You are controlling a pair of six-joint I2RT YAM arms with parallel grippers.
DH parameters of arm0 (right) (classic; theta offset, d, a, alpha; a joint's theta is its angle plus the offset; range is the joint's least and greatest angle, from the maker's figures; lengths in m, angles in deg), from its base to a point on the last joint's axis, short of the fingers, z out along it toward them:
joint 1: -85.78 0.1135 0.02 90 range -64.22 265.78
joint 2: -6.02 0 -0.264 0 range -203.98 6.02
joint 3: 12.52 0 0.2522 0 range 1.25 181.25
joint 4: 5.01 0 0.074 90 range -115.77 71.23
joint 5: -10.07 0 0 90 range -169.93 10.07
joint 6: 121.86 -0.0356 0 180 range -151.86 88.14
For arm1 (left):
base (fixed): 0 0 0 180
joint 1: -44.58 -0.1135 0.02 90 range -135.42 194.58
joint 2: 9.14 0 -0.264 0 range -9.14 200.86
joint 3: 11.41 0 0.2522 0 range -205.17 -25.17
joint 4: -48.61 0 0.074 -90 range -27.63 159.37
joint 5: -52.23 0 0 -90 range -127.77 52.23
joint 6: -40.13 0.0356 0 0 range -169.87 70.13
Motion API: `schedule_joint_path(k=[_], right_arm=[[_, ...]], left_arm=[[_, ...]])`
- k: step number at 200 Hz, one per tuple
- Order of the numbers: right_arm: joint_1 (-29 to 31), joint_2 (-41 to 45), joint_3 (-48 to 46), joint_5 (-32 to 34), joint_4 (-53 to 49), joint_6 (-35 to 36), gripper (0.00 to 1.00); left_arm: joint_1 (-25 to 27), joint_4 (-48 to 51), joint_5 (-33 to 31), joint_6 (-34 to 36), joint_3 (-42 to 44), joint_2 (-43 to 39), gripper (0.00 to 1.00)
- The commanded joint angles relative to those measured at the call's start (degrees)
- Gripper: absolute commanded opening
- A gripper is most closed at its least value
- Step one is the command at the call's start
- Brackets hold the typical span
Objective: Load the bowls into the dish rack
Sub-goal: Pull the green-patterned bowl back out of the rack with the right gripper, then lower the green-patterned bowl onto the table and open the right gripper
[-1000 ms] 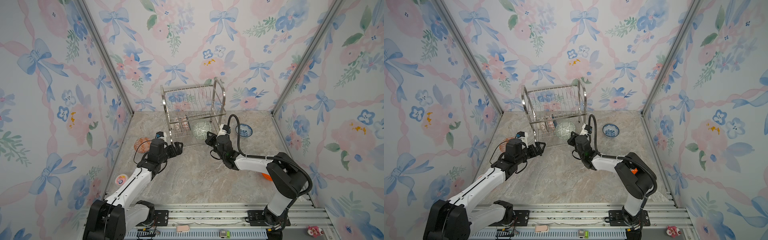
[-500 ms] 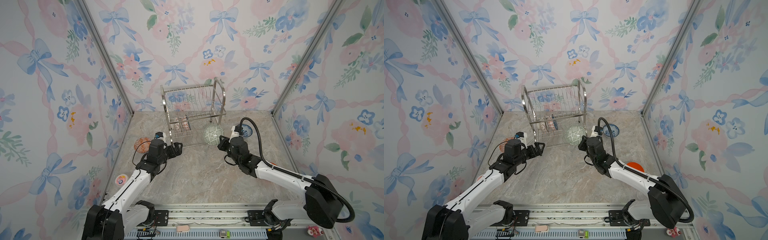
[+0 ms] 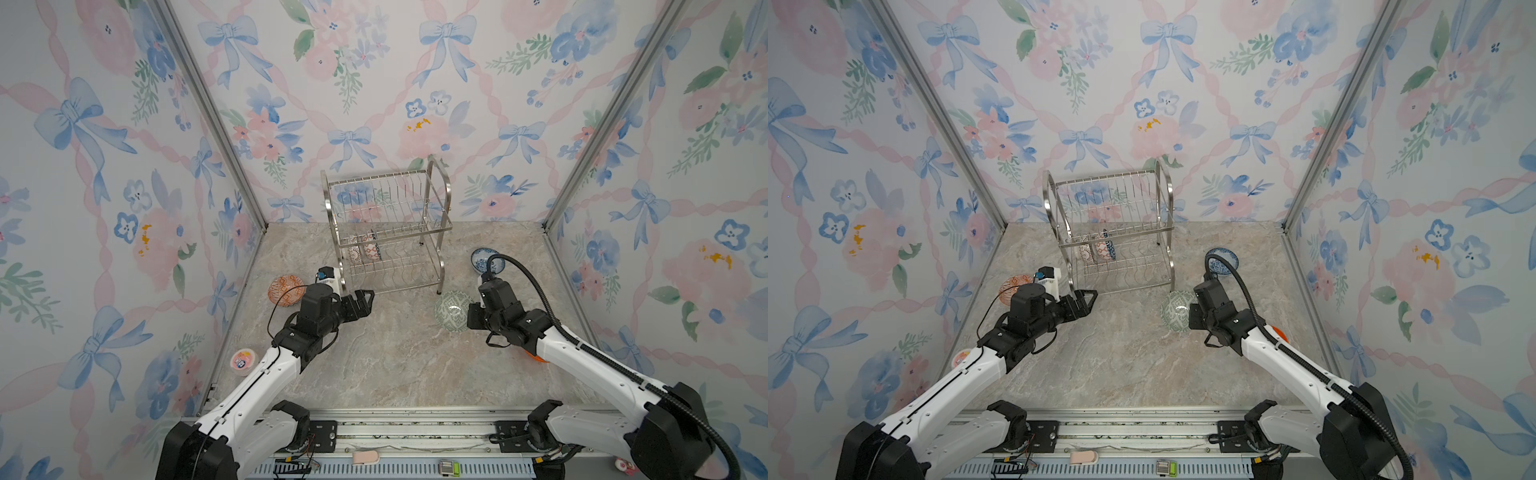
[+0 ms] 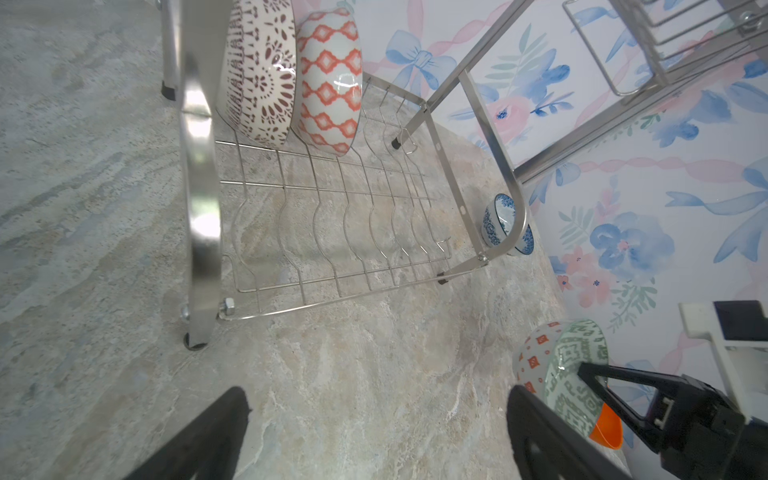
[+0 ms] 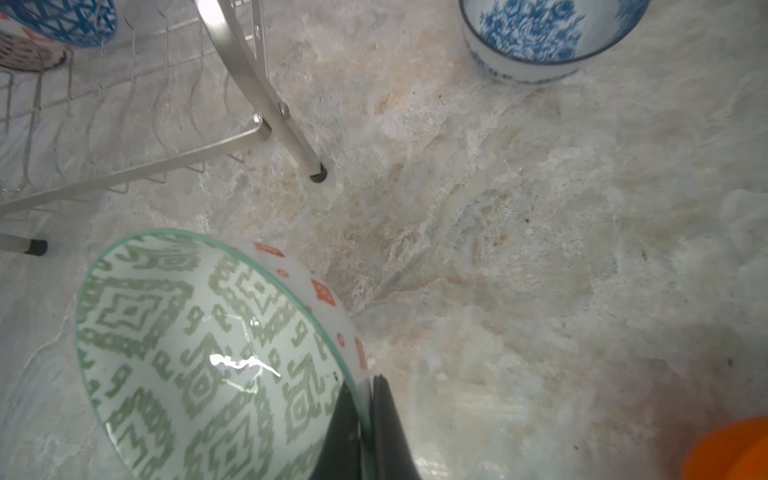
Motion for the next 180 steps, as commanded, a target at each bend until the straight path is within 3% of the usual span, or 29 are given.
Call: schedule_joint_path(k=[1, 53, 68, 143, 180], right_arm=[[-0.3, -3.7, 2.3, -6.7, -0.2, 1.6, 0.00], [-0.3, -11.6, 6.3, -9.3, -2.4, 4.2, 0.00], [-0.3, -12.9, 7.2, -9.8, -3.7, 5.2, 0.10], [-0.2, -18.3, 9.3, -10.1, -6.4, 7.1, 0.15], [0.1, -16.2, 10.1, -8.1, -8.1, 7.5, 0.37]], left_arm=[[0.7, -1.4, 2.9, -2.4, 2.5, -2.0, 0.98], [1.0, -2.0, 5.0, -2.7, 4.7, -3.7, 0.98], [1.0, -2.0, 4.8, -2.9, 4.9, -3.9, 0.98], [1.2, -2.5, 5.2, -2.8, 5.1, -3.2, 0.98], [1.2, -2.6, 5.4, -2.9, 4.7, -3.0, 0.98]])
